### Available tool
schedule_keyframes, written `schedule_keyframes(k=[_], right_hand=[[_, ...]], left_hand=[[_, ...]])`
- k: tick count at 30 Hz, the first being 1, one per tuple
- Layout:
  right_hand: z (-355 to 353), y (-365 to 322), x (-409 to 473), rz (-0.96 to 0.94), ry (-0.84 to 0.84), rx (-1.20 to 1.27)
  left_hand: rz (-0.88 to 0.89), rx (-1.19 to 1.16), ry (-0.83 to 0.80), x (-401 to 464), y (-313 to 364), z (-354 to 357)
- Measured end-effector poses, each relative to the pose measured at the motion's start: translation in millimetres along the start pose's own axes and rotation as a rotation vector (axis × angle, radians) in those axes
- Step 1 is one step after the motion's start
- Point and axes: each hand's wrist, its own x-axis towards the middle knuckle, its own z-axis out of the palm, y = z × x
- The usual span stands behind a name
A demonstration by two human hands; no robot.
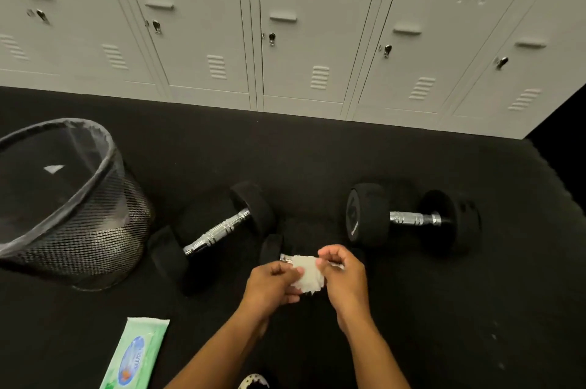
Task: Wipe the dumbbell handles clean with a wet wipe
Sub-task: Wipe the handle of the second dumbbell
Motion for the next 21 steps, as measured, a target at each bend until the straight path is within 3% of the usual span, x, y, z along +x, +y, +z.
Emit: schedule_keyframes(k=[2, 4, 9, 12, 16, 21], right_hand=[[8.5, 20.2, 9.3, 0.028, -0.002, 0.021], [16.7, 38.9, 21.0, 0.053, -0.007, 0.011], [41.3, 66.5, 60.5, -0.022, -0.067, -0.121], [56.0, 75.0, 82.3, -0.128, -0.106, -0.250], [69.3, 84.3, 100.2, -0.313, -0.108, -0.448], [71.8, 100.4, 97.3, -0.608, -0.017, -0.737]], left_hand=[[0.011, 0.099, 0.040, 16.9, -11.9, -2.1], [0.114, 0.341, 0.109, 32.4, -22.0, -9.5], [0.632, 1.019, 0.231, 72.0, -35.6, -43.8], [0.947, 1.305, 0.145, 98.1, -43.6, -57.3], [1.002, 1.551, 0.029, 121.5, -50.5, -64.9], [1.014, 1.497, -0.037, 133.1, -60.6, -71.2]])
